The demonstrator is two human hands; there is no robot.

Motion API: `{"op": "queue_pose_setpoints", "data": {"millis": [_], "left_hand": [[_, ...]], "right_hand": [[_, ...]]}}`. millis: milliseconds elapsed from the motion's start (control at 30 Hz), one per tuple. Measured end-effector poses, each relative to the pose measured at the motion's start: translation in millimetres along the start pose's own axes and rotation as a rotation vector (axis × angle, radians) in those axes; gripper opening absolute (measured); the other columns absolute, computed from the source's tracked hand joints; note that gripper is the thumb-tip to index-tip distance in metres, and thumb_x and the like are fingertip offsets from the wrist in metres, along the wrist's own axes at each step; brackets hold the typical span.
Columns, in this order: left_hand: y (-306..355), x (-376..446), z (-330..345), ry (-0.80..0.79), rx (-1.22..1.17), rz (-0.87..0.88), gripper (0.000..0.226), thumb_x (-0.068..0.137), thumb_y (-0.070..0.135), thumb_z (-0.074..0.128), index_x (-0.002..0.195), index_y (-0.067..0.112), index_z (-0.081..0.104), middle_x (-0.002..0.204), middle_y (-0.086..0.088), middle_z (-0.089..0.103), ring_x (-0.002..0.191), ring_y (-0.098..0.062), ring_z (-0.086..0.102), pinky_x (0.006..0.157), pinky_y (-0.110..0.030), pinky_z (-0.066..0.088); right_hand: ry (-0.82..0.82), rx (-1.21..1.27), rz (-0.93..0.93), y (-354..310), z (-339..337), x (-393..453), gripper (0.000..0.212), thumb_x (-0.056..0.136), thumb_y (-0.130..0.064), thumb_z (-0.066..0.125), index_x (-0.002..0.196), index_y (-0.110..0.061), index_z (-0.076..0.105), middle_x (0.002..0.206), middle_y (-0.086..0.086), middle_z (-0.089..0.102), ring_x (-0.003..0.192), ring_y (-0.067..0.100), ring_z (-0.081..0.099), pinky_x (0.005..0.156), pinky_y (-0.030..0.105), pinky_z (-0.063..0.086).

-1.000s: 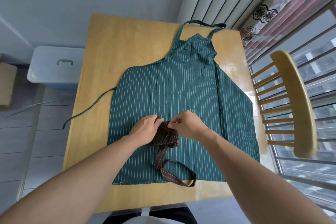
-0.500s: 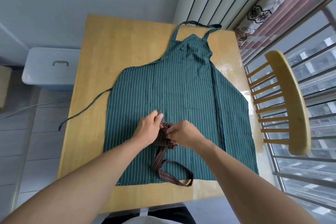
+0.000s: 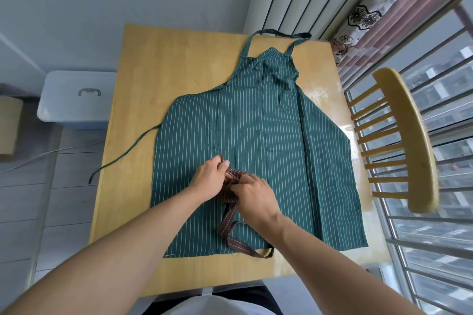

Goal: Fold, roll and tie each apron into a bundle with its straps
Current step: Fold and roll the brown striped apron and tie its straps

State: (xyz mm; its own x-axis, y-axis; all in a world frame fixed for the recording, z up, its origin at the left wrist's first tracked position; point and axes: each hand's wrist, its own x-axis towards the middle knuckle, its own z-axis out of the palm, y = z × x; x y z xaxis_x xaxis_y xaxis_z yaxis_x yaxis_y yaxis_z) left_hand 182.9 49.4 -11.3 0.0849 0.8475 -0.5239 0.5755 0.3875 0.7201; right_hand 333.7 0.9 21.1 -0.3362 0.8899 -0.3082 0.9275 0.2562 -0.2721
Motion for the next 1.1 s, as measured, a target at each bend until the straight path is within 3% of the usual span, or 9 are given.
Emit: {"op": "queue_pose_setpoints", "data": {"millis": [167,267,433,600,733,800,867,1033,1100], "left_hand": [[-3,-1,-2,-0.027,-0.006,0.025,0.033,0.107,0.040,0.043,0.088,0.016,0.056,0.088,-0.001,0.072,0.085,-0.019,0.073,0.081,-0.049,0.061],[-6,-5,-4,-0.044,-0.003,0.049,0.033,0.107,0.042,0.043,0.088,0.017,0.056,0.093,-0.002,0.073,0.086,-0.020,0.073,0.081,-0.049,0.062],[-2,-17,-6,-0.067,0.035,0.103,0.036,0.107,0.045,0.041,0.101,0.014,0.059,0.099,-0.006,0.072,0.091,-0.022,0.070,0.085,-0.047,0.059],[-6,-25,1,-0.068,0.074,0.122,0.037,0.108,0.039,0.041,0.094,0.009,0.056,0.077,-0.003,0.057,0.065,-0.018,0.053,0.058,-0.031,0.043],[-11,-25,4,-0.094,0.057,0.120,0.035,0.108,0.038,0.042,0.095,0.009,0.058,0.074,-0.003,0.055,0.059,-0.014,0.047,0.055,-0.029,0.039],[-11,-26,5,-0.104,0.079,0.143,0.036,0.108,0.039,0.043,0.094,0.009,0.058,0.079,-0.004,0.059,0.064,-0.015,0.052,0.058,-0.031,0.045],[-12,-26,7,-0.067,0.156,0.178,0.039,0.107,0.040,0.043,0.090,0.009,0.057,0.087,-0.004,0.059,0.077,-0.017,0.057,0.069,-0.033,0.047],[-13,-25,14,0.129,0.345,0.265,0.036,0.104,0.041,0.051,0.080,0.013,0.057,0.085,0.005,0.056,0.086,-0.017,0.053,0.079,-0.032,0.045],[-13,-23,17,0.146,0.374,0.278,0.034,0.103,0.042,0.053,0.081,0.017,0.058,0.090,0.008,0.056,0.089,-0.015,0.053,0.080,-0.030,0.044]], "right_hand": [[0.008,0.114,0.087,3,0,6,0.020,0.099,-0.020,0.060,0.097,-0.019,0.080,0.102,0.002,0.071,0.097,0.021,0.061,0.090,0.033,0.052],[0.058,0.251,0.245,5,0,12,0.010,0.093,-0.019,0.068,0.103,-0.017,0.068,0.090,0.000,0.072,0.081,0.020,0.067,0.075,0.035,0.057],[0.030,0.202,0.218,8,3,21,0.023,0.096,-0.020,0.051,0.117,-0.015,0.058,0.103,0.005,0.066,0.084,0.025,0.065,0.071,0.037,0.054],[0.062,0.201,0.155,16,1,19,0.032,0.102,-0.013,0.043,0.122,-0.017,0.068,0.104,0.005,0.072,0.082,0.025,0.069,0.072,0.036,0.058],[0.008,0.276,0.223,25,-10,16,0.009,0.099,-0.024,0.064,0.097,-0.017,0.070,0.076,-0.003,0.069,0.059,0.008,0.061,0.059,0.027,0.053],[-0.073,0.272,0.246,32,-21,14,0.014,0.092,-0.031,0.074,0.089,-0.017,0.070,0.071,-0.006,0.068,0.052,0.003,0.055,0.052,0.020,0.046],[-0.128,0.196,0.256,37,-31,12,0.018,0.089,-0.038,0.077,0.089,-0.020,0.073,0.074,-0.006,0.070,0.055,0.005,0.058,0.056,0.022,0.050],[-0.054,0.070,0.208,38,-43,9,0.030,0.090,-0.054,0.068,0.090,-0.024,0.072,0.102,-0.011,0.065,0.095,0.009,0.061,0.078,0.033,0.056],[-0.091,0.256,0.274,40,-42,9,0.039,0.098,-0.052,0.058,0.083,-0.016,0.062,0.090,-0.004,0.062,0.082,0.012,0.056,0.066,0.030,0.050]]}}
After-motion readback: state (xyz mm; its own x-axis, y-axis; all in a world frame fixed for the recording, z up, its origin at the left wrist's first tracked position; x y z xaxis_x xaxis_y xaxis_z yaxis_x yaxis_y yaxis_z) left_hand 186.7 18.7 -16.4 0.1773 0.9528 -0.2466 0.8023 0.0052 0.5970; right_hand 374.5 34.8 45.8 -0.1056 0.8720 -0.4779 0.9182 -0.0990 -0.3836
